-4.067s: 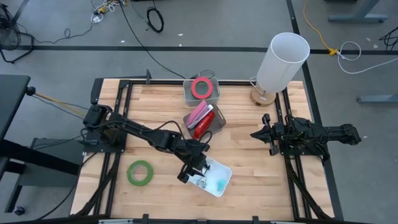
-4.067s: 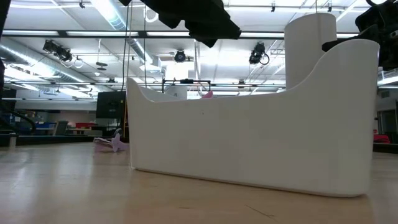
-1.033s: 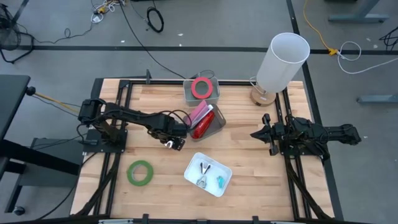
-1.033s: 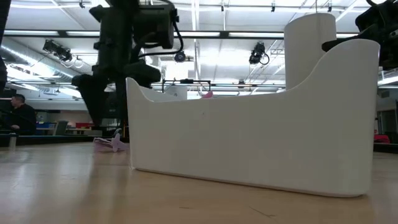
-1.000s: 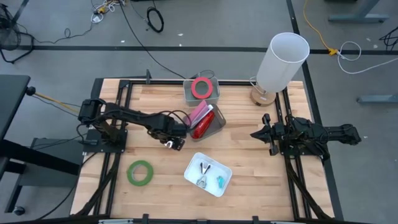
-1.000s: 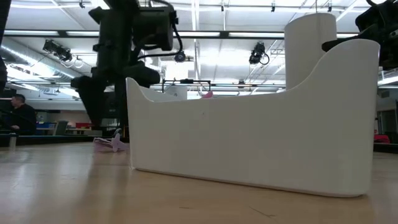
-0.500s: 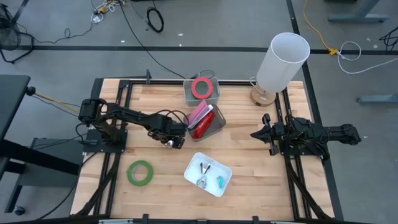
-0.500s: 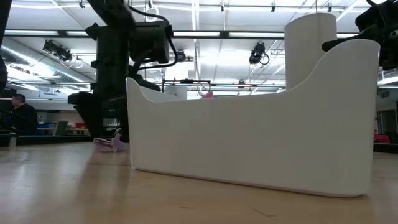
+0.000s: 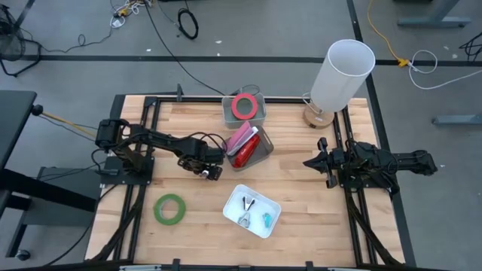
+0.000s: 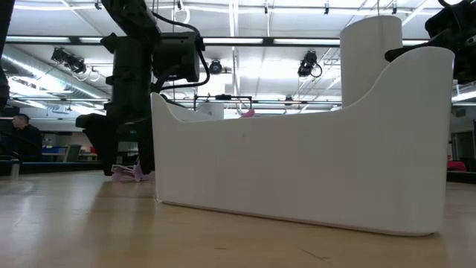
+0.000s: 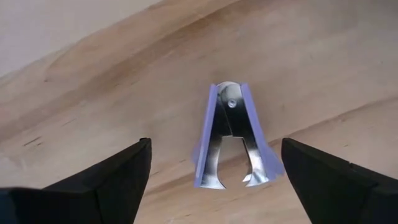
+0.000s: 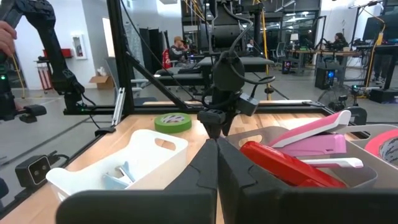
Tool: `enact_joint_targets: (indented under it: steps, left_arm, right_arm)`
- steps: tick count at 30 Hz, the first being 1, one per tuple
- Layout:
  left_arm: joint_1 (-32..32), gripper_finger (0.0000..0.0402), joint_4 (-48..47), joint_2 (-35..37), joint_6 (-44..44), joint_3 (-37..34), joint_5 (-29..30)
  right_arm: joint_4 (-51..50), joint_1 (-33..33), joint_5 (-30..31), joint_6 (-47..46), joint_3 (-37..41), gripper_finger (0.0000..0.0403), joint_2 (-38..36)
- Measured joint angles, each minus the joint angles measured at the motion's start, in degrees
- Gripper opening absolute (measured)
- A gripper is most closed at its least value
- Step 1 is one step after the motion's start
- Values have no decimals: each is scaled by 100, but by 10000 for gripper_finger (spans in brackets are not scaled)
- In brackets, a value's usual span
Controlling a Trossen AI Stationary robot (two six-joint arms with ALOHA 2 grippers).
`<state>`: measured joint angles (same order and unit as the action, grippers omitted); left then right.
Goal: Pick and place Stapler, Stapler remover, tape
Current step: Put the purple staple remover into the white bin
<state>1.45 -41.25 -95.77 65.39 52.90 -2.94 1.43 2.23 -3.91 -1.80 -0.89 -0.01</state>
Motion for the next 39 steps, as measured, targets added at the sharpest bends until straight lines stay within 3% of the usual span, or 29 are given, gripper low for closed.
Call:
enact_joint_targets:
  steps: [20,39]
  left_arm:
    - [0,258,21,0,-5,0,4]
    - [0,197,127,0,-14,2,7]
  right_arm:
    - [-1,1,0,-1,0,2,0]
    - [-2,1,0,-2,0,2,0]
